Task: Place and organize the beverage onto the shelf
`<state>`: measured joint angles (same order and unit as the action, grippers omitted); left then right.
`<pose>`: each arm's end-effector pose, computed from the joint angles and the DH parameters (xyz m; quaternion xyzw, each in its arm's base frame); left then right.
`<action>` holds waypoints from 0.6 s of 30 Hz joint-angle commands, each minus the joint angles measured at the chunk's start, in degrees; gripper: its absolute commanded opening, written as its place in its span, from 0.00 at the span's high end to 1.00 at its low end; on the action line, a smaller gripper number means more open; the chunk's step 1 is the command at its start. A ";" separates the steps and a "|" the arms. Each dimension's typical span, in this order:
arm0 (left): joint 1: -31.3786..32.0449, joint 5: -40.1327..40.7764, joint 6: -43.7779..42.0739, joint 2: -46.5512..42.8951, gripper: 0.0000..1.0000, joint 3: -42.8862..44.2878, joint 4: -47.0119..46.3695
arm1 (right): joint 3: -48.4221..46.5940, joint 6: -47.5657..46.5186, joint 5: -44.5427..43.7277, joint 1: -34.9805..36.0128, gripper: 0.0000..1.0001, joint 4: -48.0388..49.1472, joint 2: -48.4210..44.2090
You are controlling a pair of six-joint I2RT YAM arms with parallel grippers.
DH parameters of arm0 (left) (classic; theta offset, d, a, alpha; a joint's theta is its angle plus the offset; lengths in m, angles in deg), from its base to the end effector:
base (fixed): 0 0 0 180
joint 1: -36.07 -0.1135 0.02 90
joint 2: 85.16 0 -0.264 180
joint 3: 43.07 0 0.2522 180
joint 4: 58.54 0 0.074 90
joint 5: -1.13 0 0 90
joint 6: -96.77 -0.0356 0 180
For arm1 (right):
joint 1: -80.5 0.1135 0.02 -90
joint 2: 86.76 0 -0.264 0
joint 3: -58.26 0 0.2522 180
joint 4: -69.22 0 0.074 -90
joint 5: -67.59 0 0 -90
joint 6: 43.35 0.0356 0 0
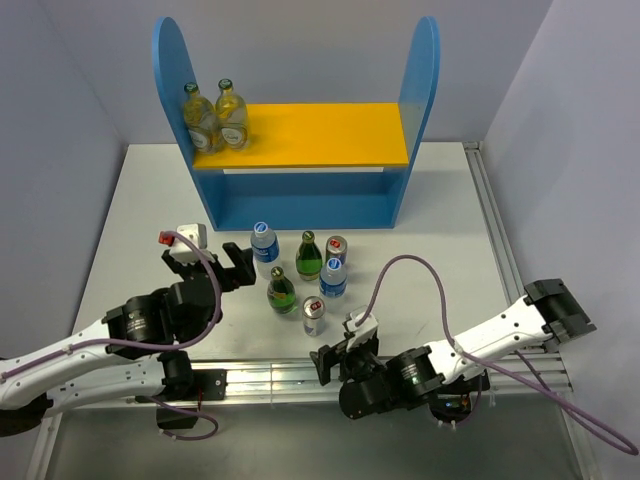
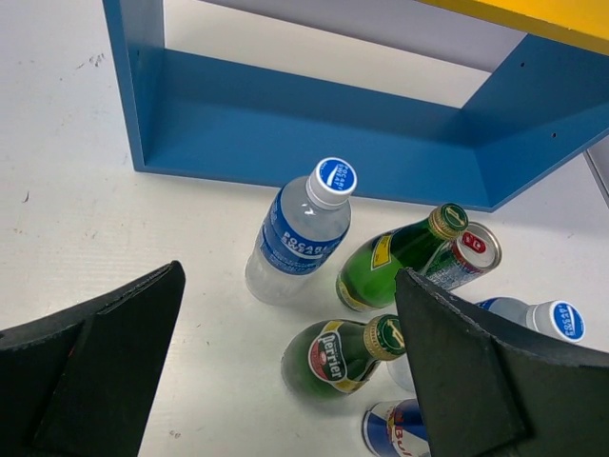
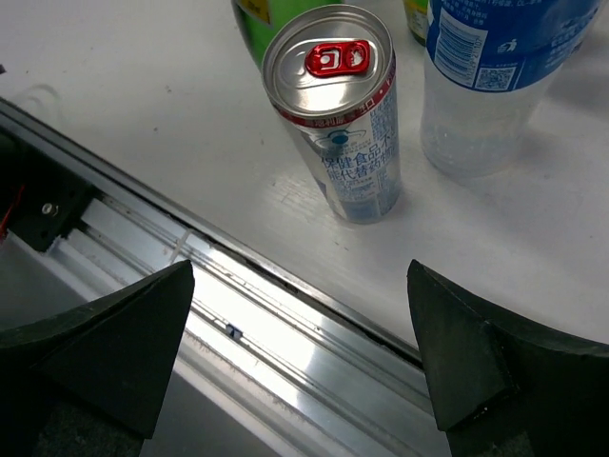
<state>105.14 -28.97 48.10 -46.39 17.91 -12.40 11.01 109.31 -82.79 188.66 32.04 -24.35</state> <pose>0.0758 -0.1119 0.3369 -0.0901 0.7705 -0.1490 0.6133 -0.0320 0.1969 0.2090 -0.1667 0.8172 0.2400 0.4968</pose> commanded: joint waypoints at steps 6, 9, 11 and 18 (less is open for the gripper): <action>0.18 1.62 0.51 -0.88 0.01 -0.73 -0.92 | 2.65 -14.40 5.54 -9.10 0.00 27.63 6.75; 0.18 1.80 1.13 -0.88 0.01 -1.17 -0.57 | 2.65 -17.39 6.24 -11.74 0.00 32.46 11.31; 0.18 1.71 1.31 -1.06 0.01 -1.25 -0.48 | 2.65 -17.92 5.54 -13.40 0.00 33.96 12.73; 0.18 1.36 0.60 -2.02 0.01 -2.57 -2.32 | 1.51 -17.13 -0.35 -15.78 0.00 34.58 19.05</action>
<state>105.14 -28.55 48.44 -47.75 15.84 -12.62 13.56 92.32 -77.98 173.56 63.73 -7.63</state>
